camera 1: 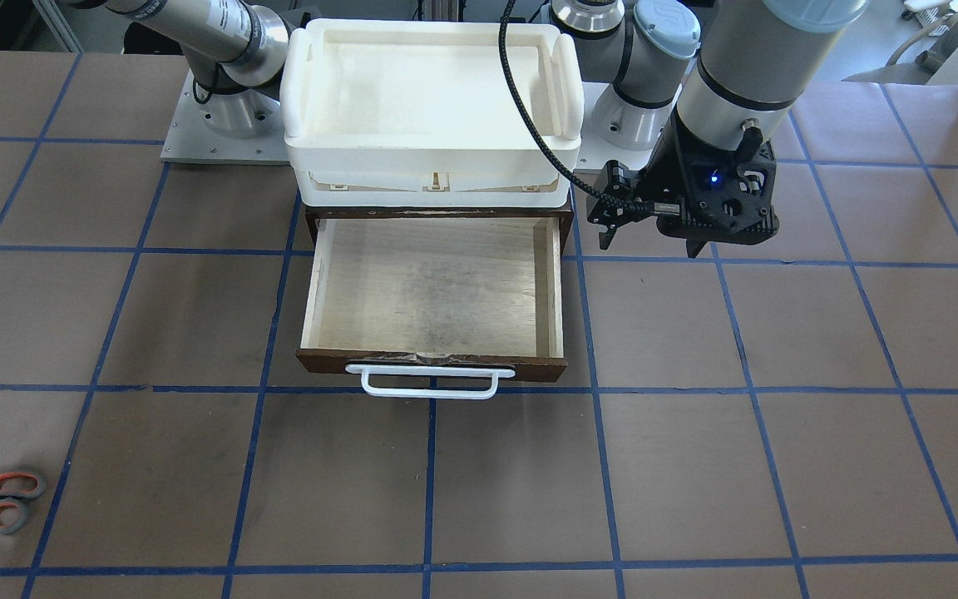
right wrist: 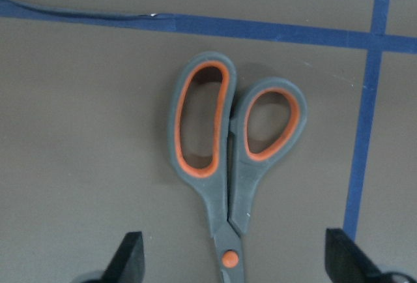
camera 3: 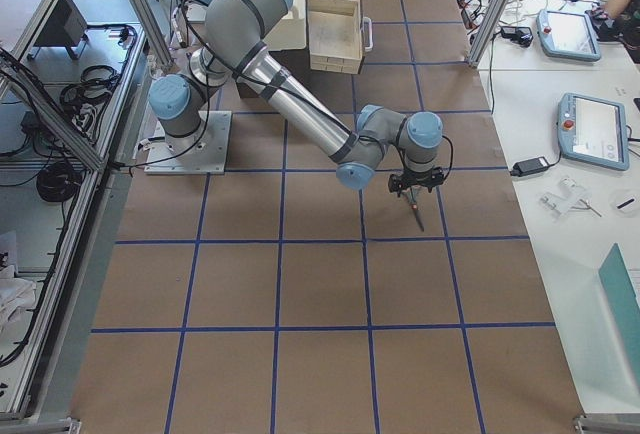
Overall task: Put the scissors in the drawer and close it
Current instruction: 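Lower the right gripper over the scissors handles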
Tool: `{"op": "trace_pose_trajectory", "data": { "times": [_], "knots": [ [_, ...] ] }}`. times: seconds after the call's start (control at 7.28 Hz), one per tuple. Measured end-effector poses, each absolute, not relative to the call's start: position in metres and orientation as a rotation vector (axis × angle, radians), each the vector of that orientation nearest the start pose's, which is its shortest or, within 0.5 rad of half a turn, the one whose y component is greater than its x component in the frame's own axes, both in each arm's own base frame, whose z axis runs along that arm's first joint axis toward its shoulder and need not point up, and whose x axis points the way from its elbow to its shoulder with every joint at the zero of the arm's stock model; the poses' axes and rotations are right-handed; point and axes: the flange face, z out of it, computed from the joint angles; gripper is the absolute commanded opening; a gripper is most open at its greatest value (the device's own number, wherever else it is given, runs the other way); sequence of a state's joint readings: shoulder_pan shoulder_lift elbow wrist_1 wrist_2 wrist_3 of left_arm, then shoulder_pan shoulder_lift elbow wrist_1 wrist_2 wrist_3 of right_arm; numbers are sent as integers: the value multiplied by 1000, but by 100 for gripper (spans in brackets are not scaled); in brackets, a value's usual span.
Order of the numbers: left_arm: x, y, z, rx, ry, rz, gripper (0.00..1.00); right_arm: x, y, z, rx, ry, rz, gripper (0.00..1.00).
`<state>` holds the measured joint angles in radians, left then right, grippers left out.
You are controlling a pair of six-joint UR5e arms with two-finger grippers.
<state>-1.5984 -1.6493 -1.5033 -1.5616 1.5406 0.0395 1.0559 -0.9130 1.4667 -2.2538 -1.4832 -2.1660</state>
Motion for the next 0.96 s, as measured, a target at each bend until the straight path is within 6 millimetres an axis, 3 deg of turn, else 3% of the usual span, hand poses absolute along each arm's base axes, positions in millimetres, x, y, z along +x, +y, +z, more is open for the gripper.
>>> {"op": "trace_pose_trajectory", "data": {
  "times": [0.96],
  "knots": [
    [-151, -521, 481, 106, 3170, 7, 100, -231, -696, 180, -2373, 2187, -177, 90]
  ]
}}
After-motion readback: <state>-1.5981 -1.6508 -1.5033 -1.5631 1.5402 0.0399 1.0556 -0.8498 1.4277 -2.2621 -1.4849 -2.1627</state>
